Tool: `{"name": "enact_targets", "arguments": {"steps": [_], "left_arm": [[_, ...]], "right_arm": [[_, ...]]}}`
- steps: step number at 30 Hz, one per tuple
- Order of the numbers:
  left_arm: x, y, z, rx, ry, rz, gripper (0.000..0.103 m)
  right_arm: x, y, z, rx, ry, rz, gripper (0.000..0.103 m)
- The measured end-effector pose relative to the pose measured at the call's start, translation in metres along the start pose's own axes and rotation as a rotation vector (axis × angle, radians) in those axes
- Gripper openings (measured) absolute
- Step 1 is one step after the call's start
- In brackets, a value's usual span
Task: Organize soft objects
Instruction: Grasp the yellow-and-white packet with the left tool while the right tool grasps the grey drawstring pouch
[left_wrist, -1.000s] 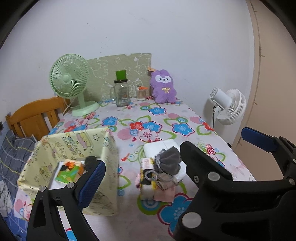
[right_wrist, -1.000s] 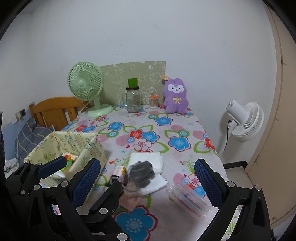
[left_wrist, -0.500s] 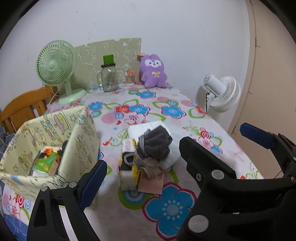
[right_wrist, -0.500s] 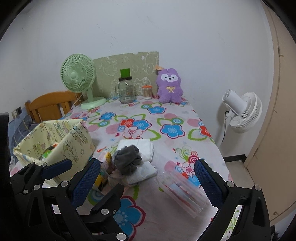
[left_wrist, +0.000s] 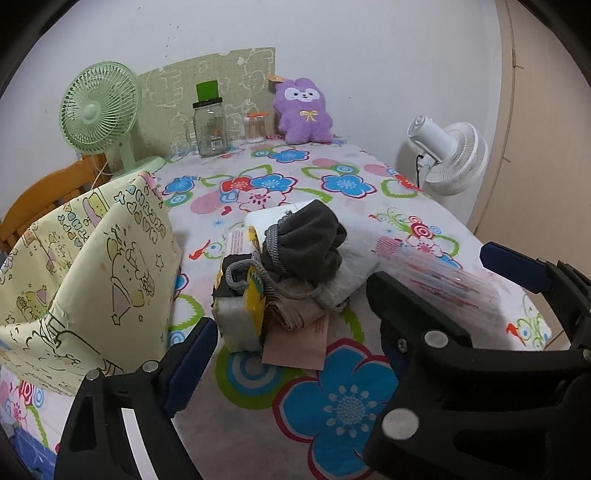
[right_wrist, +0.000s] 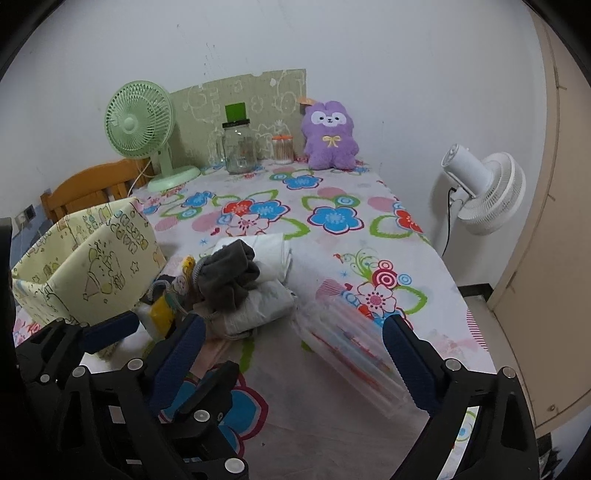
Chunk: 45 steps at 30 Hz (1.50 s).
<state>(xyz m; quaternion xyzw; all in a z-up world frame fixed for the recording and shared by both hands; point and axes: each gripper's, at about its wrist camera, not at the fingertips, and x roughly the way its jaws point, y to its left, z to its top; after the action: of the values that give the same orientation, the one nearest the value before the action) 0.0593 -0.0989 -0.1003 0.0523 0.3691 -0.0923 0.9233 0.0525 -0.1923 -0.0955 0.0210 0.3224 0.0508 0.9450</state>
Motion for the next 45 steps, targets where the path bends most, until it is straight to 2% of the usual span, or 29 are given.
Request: {"name": "enact_targets", "arguments": {"steps": [3,7,14,17,21,28,36,39,44,45], "left_arm": [[0.003,0.003,0.002,-0.003,0.004,0.012,0.089],[0.004,0.007,0.006,-0.020,-0.012,0.070,0.079],[0.006,0.011,0.012,-0.042,-0.022,0.098,0.072],[0.013,0.015,0.011,-0.062,0.015,0.082,0.062],[0.020,0.022,0.009,-0.098,0.052,0.082,0.041],[0.020,0.030,0.011,-0.123,0.043,0.082,0.028],[0.024,0.030,0.016,-0.128,0.029,0.097,0.024],[0.027,0.033,0.018,-0.139,0.035,0.108,0.022],[0.030,0.033,0.018,-0.138,0.038,0.115,0.021],[0.030,0.033,0.018,-0.137,0.039,0.114,0.021]], "right_arm": [[0.004,0.000,0.001,-0.001,0.007,0.004,0.096],[0.009,-0.003,0.003,0.013,0.011,0.007,0.096],[0.013,0.000,0.012,0.007,0.004,0.019,0.096],[0.016,0.004,0.013,-0.013,0.007,0.019,0.096],[0.022,0.005,0.014,-0.017,0.023,0.020,0.096],[0.033,0.015,0.021,-0.042,0.030,0.042,0.095],[0.056,0.024,0.029,-0.070,0.065,0.068,0.083],[0.066,0.025,0.030,-0.062,0.094,0.109,0.073],[0.076,0.026,0.028,-0.045,0.145,0.161,0.041],[0.076,0.026,0.028,-0.043,0.148,0.161,0.040]]}}
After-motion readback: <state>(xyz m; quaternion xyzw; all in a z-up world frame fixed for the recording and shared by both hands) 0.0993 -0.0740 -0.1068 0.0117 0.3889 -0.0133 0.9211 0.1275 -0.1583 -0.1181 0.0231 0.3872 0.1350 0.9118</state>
